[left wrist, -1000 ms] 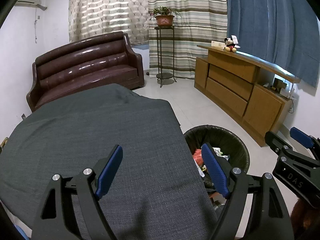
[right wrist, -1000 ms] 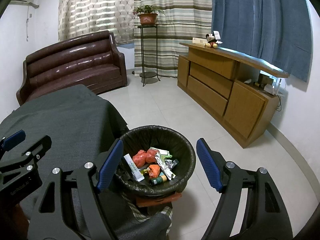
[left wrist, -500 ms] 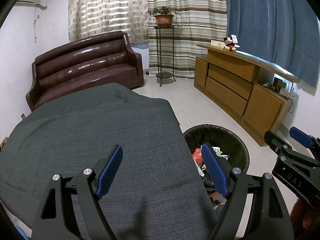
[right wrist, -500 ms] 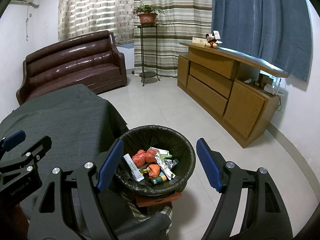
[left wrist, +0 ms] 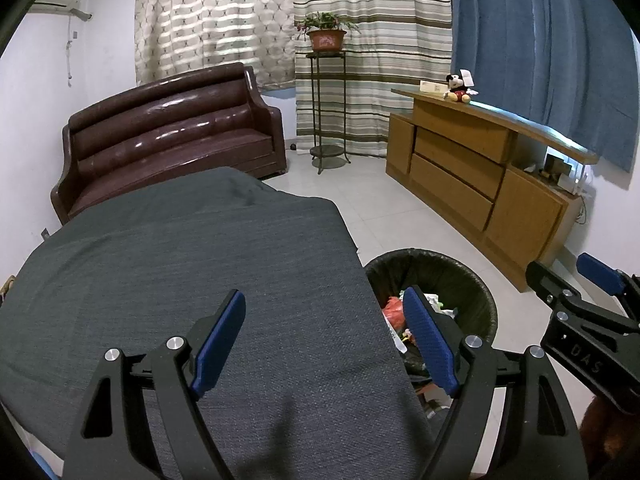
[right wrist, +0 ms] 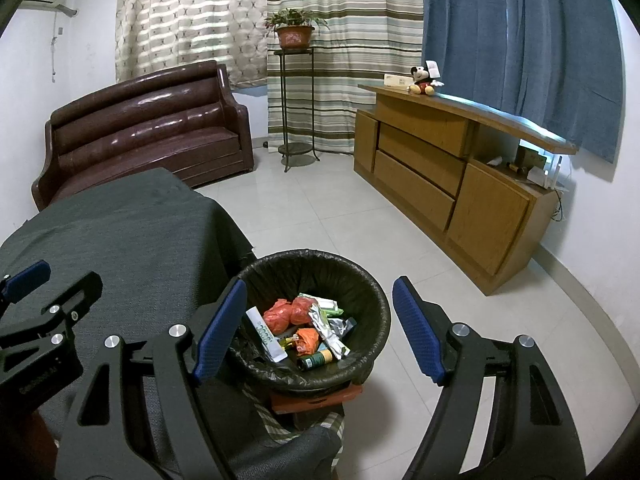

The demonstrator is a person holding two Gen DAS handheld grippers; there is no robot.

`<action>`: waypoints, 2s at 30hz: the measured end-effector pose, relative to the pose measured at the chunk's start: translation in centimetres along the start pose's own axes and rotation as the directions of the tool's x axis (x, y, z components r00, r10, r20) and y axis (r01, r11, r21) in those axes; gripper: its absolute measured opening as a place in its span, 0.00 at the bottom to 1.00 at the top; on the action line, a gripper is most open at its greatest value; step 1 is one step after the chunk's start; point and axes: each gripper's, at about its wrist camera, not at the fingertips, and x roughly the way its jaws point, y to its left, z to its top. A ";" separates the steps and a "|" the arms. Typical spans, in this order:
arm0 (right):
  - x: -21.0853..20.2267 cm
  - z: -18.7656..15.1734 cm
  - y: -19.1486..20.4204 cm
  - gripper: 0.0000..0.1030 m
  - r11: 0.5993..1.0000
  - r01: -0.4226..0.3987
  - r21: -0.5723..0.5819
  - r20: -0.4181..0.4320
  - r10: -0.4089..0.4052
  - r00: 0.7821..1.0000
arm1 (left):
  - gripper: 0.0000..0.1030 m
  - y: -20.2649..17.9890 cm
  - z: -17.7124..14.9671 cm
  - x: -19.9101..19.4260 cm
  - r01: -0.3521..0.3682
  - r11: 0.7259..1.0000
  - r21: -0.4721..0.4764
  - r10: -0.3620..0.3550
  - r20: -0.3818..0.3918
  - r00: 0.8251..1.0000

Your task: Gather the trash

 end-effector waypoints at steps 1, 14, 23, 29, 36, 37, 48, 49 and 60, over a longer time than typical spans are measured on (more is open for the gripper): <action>-0.1 0.0 0.0 0.72 1.000 0.000 0.000 0.000 0.000 1.000 | 0.76 -0.1 0.0 0.0 0.001 1.000 0.001 -0.001 -0.001 1.000; 0.1 0.1 0.1 0.72 1.000 0.001 0.000 0.000 -0.001 1.000 | 0.76 -0.8 0.3 -0.1 0.009 1.000 0.004 -0.009 0.000 1.000; 0.1 0.1 0.1 0.72 1.000 0.000 0.000 -0.001 0.000 1.000 | 0.79 -0.8 0.4 -0.2 0.010 1.000 0.021 -0.010 0.004 1.000; 0.1 0.1 0.1 0.72 1.000 0.001 0.000 -0.001 -0.001 1.000 | 0.80 -0.5 0.3 -0.1 0.021 1.000 0.014 -0.020 -0.006 1.000; 0.0 0.1 0.1 0.72 1.000 0.000 -0.001 0.000 0.000 1.000 | 0.80 -0.4 0.1 0.0 0.037 0.999 0.020 -0.037 -0.009 0.999; -0.1 0.1 0.1 0.72 1.000 0.000 -0.001 0.000 0.000 1.000 | 0.80 -0.4 0.2 0.0 0.038 0.999 0.020 -0.038 -0.010 0.999; 0.0 0.2 0.2 0.72 1.000 0.001 -0.001 -0.001 -0.001 1.000 | 0.82 -0.8 0.3 -0.3 -0.004 0.999 0.054 0.003 0.008 1.000; -0.1 0.2 0.2 0.72 1.000 0.001 0.000 -0.002 -0.001 1.000 | 0.82 -0.9 0.3 -0.4 -0.010 0.998 0.062 0.009 0.013 1.000; -0.1 0.2 0.3 0.72 1.000 0.001 -0.001 -0.001 -0.001 1.000 | 0.82 -0.1 0.4 0.3 0.008 0.999 0.033 -0.007 -0.021 1.000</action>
